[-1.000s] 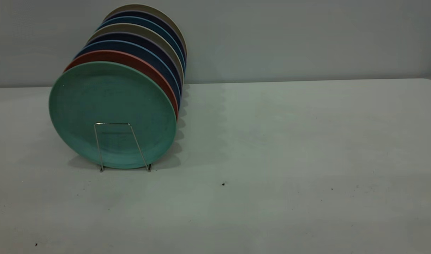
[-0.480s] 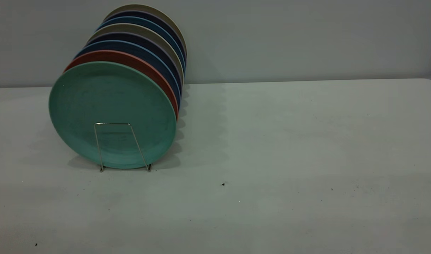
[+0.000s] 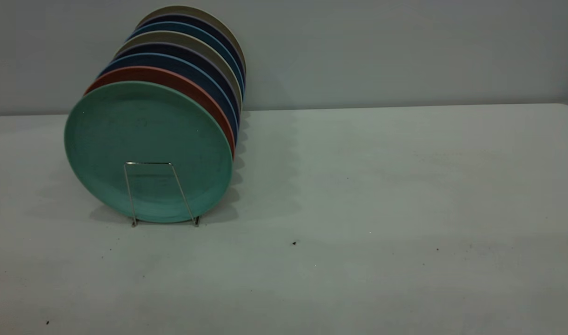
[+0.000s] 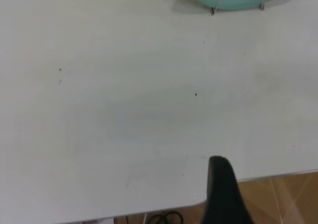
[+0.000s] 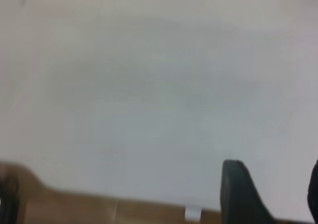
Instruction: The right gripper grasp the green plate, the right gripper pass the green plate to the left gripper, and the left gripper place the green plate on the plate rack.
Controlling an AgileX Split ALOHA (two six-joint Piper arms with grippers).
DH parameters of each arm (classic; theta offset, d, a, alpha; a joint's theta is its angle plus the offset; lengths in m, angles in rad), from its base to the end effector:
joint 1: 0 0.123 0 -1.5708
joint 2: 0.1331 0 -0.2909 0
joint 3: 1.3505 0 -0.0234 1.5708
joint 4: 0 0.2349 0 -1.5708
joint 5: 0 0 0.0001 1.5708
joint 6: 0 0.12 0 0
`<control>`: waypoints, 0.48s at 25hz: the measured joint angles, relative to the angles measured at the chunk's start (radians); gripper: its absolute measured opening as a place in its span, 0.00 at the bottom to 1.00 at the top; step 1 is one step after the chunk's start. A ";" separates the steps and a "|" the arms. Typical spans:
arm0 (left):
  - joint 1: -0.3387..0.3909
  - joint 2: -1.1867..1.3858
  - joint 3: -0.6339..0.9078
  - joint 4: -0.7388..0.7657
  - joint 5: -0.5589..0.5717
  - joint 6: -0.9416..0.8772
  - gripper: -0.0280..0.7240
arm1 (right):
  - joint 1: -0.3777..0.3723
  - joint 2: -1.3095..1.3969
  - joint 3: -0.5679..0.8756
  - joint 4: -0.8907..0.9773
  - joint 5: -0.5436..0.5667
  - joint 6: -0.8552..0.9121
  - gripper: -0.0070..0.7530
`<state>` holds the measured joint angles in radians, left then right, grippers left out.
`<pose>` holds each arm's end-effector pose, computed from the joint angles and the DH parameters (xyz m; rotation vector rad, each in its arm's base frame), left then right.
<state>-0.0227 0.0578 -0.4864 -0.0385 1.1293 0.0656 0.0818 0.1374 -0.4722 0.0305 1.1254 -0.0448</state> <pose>0.0051 -0.0043 0.2453 0.0981 2.1815 -0.0230 0.0155 0.0046 0.2406 -0.1434 2.2698 0.0577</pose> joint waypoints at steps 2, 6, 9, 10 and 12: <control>0.000 0.000 0.000 0.000 0.000 0.000 0.71 | -0.036 -0.078 0.000 0.000 0.001 0.001 0.47; 0.000 -0.011 0.000 0.000 0.000 0.000 0.71 | -0.072 -0.154 0.000 0.001 0.011 0.001 0.47; 0.000 -0.061 0.000 -0.001 0.001 0.000 0.71 | -0.075 -0.154 0.000 0.001 0.011 0.000 0.47; 0.000 -0.073 0.000 -0.001 0.002 -0.001 0.71 | -0.075 -0.154 0.000 0.001 0.011 0.000 0.47; 0.000 -0.077 0.000 -0.003 0.002 -0.001 0.71 | -0.075 -0.154 0.000 0.001 0.011 0.000 0.47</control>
<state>-0.0227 -0.0187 -0.4864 -0.0413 1.1311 0.0649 0.0070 -0.0164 -0.4722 0.0314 1.1363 -0.0447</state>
